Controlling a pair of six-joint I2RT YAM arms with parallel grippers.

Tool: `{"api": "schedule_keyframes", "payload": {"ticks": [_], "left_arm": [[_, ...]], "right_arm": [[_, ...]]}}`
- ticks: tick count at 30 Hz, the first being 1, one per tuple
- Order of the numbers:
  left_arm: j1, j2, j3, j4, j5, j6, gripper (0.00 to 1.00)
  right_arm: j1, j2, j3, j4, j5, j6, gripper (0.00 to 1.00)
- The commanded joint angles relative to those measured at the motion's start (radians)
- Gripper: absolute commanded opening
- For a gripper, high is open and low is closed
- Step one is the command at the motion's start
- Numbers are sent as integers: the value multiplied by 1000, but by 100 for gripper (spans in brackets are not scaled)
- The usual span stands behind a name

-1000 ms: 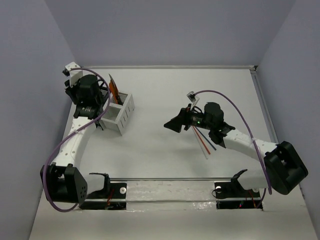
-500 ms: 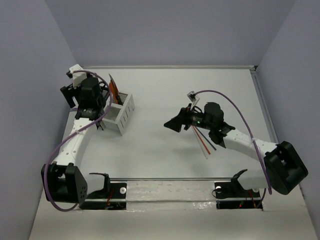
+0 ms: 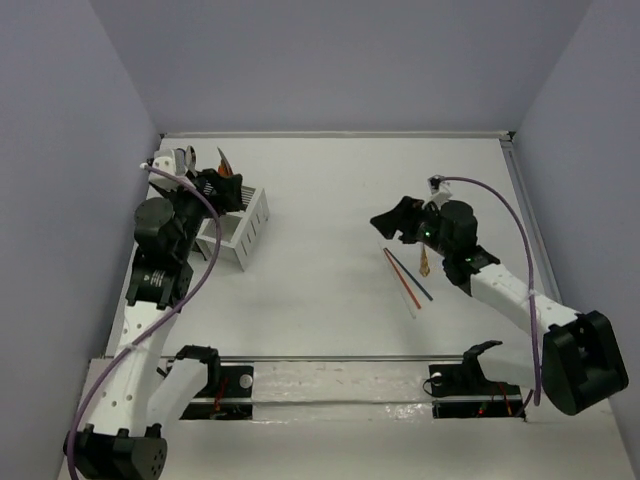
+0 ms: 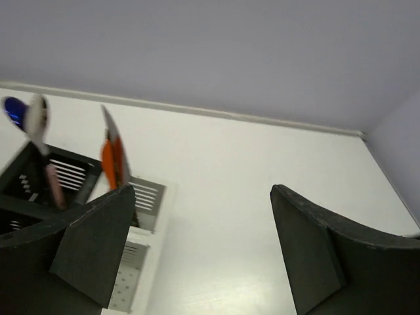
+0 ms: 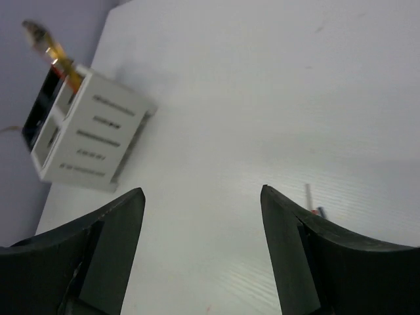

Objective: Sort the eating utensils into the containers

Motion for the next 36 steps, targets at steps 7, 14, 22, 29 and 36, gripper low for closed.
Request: {"api": "schedule_keyframes", "payload": {"ticks": [7, 14, 22, 29, 36], "left_arm": [[-27, -231, -283, 36, 511, -95, 91], [-51, -271, -289, 84, 631, -129, 93], [-194, -309, -237, -57, 439, -35, 94], [-257, -312, -227, -102, 404, -23, 94], [-266, -317, -224, -111, 387, -20, 93]], "right_arm": [[-307, -139, -73, -309, 293, -22, 67], [-341, 81, 51, -421, 227, -111, 66], [-341, 185, 128, -523, 150, -183, 66], [-331, 269, 186, -580, 177, -189, 66], [-321, 380, 269, -637, 220, -215, 65]]}}
